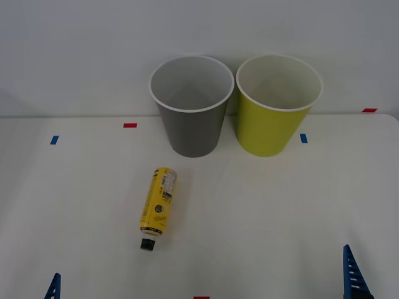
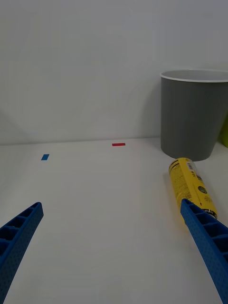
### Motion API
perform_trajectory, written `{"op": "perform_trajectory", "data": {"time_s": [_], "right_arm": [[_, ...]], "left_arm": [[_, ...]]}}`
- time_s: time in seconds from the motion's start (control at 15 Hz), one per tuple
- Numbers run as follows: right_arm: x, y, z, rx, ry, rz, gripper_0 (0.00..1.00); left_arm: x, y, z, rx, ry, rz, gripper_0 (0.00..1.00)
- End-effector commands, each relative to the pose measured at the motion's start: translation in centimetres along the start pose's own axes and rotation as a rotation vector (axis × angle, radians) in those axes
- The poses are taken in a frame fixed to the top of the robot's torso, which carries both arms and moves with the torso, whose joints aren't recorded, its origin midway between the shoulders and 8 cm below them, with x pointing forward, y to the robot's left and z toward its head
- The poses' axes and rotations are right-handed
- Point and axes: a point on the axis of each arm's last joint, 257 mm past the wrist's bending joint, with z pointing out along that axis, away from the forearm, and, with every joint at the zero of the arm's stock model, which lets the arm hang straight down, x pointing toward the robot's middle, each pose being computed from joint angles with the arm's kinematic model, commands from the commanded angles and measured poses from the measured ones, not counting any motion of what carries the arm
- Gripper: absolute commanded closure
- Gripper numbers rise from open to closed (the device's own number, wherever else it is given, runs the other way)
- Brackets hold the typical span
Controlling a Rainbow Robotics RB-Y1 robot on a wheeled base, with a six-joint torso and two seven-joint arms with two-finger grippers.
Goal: Put cans in the gray bin and PET bottles in the light green bin.
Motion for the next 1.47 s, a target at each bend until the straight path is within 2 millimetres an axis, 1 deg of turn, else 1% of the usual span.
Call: {"op": "perform_trajectory", "data": {"time_s": [0.07, 1.47], "right_arm": [[0.0, 0.0, 0.0, 0.0, 0.0, 0.0, 0.0], [0.0, 0.0, 0.0, 0.0, 0.0, 0.0, 0.0]], "left_arm": [[0.0, 0.0, 0.0, 0.0, 0.0, 0.0, 0.0], [0.0, 0.0, 0.0, 0.0, 0.0, 0.0, 0.0]]}}
